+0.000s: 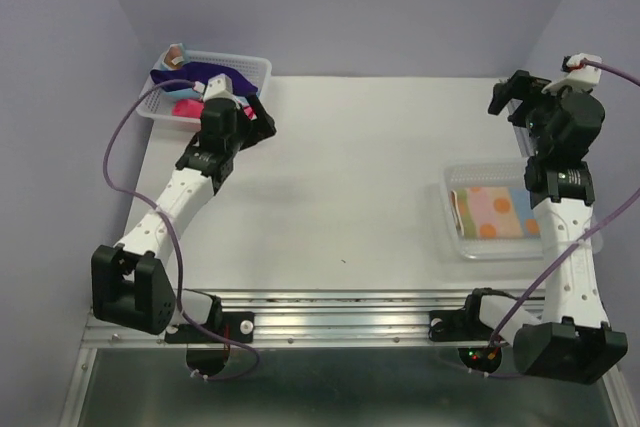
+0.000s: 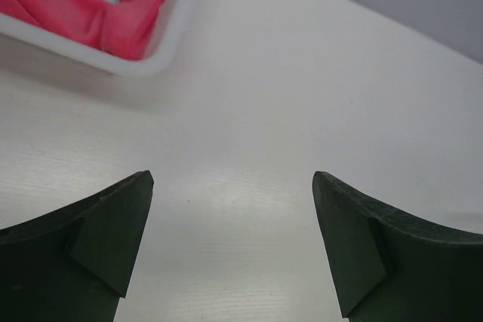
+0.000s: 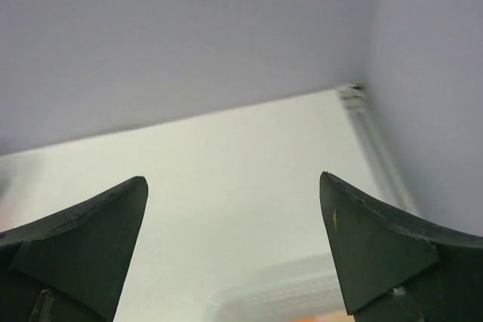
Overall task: Fold and stack the towels
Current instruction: Neatly place the folded towel into the bin, then grab crumpled towel, then move the towel to the center of the board, then flatten out the crumpled towel
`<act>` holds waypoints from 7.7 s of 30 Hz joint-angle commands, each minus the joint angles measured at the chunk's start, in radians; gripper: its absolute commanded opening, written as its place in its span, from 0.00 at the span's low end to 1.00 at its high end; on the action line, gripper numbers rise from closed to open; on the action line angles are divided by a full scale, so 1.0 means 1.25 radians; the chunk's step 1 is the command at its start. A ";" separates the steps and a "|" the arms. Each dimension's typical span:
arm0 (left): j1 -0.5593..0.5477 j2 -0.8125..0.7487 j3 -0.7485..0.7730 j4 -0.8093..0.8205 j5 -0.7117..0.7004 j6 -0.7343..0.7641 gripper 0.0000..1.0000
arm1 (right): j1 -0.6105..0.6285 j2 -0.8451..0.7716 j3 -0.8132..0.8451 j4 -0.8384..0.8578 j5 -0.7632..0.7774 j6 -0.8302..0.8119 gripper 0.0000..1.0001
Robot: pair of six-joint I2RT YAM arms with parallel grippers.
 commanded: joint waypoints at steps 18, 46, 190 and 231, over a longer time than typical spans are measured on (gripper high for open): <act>0.340 0.511 0.687 -0.295 -0.018 0.123 0.99 | 0.379 0.363 -0.060 0.205 -0.003 0.237 1.00; 0.350 0.279 0.678 -0.204 0.167 0.113 0.00 | 0.378 0.253 -0.172 0.217 0.003 0.251 1.00; -0.205 -0.338 0.199 0.002 0.383 -0.154 0.00 | 0.629 -0.131 0.139 -0.140 0.020 0.254 0.01; -0.189 -0.268 0.224 0.067 0.405 -0.170 0.00 | 0.631 -0.096 0.206 -0.014 0.070 0.258 0.01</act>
